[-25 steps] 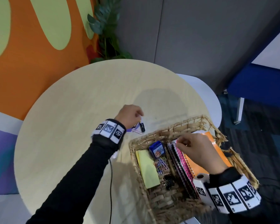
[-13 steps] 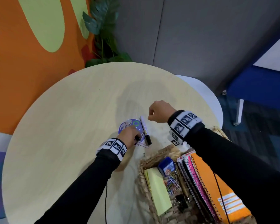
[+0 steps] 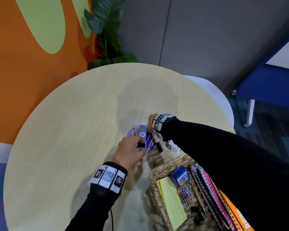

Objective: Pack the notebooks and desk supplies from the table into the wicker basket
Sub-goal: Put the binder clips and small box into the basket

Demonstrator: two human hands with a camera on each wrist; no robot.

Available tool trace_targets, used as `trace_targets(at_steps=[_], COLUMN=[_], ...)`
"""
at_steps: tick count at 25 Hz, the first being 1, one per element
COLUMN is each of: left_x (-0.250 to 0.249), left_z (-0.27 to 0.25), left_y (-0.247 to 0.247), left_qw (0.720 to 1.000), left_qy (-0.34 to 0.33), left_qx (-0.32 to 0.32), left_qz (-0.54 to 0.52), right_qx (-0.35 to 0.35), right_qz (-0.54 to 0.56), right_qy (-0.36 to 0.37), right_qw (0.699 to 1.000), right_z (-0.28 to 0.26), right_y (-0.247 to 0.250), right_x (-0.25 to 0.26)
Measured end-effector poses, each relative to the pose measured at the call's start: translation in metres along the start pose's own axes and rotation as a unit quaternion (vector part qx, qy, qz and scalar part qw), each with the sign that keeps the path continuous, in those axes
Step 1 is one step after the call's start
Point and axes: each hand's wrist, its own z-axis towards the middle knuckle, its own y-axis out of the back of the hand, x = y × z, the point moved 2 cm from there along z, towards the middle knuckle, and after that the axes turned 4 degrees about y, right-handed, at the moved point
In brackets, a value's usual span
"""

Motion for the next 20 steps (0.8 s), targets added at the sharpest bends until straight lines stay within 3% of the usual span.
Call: trace_targets(at_steps=[2,6,9,11,15,20], left_x=[-0.006,-0.018,-0.031,-0.045,-0.073,-0.096], left_z=[-0.016,-0.044,-0.058,-0.066,-0.082,-0.109], left_y=[0.007,0.015,0.017,0.017,0.015,0.001], left_qw=[0.999,0.996,0.994,0.993,0.989,0.995], left_qy=[-0.004,0.016,0.029,0.04,0.047,0.008], left_qx=[-0.025,-0.067,-0.07,-0.069,-0.06,-0.01], left_qz=[-0.025,-0.063,-0.073,-0.09,-0.125,-0.103], right_qx=[-0.023,-0.092,-0.162,-0.191,-0.117,-0.08], right_qz=[-0.015,0.066,0.16,0.169,0.178,0.107], right_qy=[-0.007,0.029,0.037,0.039,0.011,-0.002], right_qw=[1.0,0.993,0.973,0.966,0.977,0.991], right_z=[-0.01,-0.05,-0.106,-0.153,-0.201,-0.187], right_y=[0.004,0.03,0.041,0.02,-0.064,-0.126], right_x=[-0.002,-0.011,-0.032,-0.05,-0.069,-0.065])
